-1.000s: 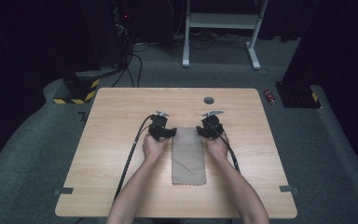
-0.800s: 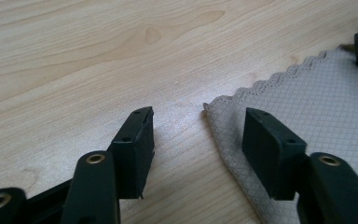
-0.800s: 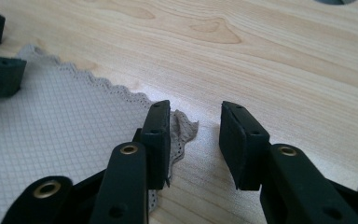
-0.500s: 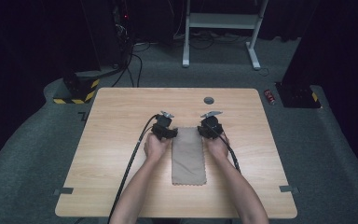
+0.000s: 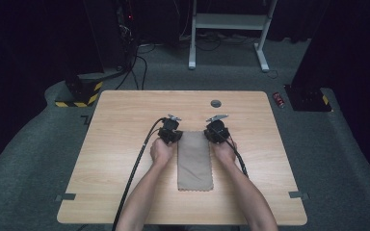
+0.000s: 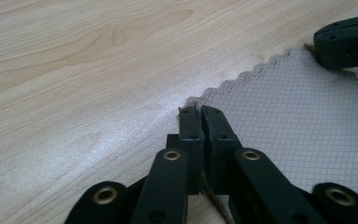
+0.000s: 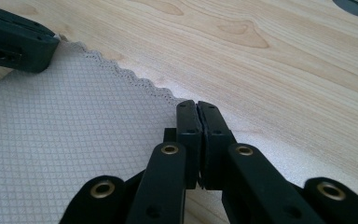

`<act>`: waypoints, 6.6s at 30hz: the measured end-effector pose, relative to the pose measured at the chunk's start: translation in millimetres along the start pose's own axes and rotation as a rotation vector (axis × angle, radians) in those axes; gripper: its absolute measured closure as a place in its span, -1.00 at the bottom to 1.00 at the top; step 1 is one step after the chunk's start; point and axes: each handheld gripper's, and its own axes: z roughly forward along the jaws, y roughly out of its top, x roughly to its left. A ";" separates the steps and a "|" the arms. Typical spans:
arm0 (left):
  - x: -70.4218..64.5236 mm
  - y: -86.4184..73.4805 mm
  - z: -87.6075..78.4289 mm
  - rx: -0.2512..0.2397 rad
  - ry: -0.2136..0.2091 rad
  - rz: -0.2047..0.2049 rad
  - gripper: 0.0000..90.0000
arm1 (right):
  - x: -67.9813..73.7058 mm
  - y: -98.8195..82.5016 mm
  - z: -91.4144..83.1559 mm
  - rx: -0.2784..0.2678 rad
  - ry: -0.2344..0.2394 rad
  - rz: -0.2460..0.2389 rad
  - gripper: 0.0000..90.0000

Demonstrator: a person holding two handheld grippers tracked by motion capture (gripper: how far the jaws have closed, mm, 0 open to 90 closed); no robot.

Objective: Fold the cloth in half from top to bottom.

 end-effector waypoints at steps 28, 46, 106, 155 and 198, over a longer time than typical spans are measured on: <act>9.7 5.5 -25.4 -0.083 -0.101 0.011 0.97 | -3.5 6.9 -31.7 -0.070 0.062 -0.003 0.96; 16.4 37.8 -41.6 -0.123 -0.058 0.006 0.97 | -2.9 40.1 -45.8 -0.088 0.018 -0.020 0.97; -1.3 -29.1 -56.7 -0.089 -0.146 0.061 0.97 | 16.5 -16.6 -53.8 -0.066 0.157 -0.077 0.97; -13.9 -56.4 -76.6 -0.111 -0.145 0.138 0.97 | 32.9 -41.5 -70.5 -0.078 0.210 -0.094 0.97; -25.3 -77.0 -84.4 -0.130 -0.213 0.139 0.96 | 37.1 -62.1 -83.1 -0.080 0.229 -0.111 0.97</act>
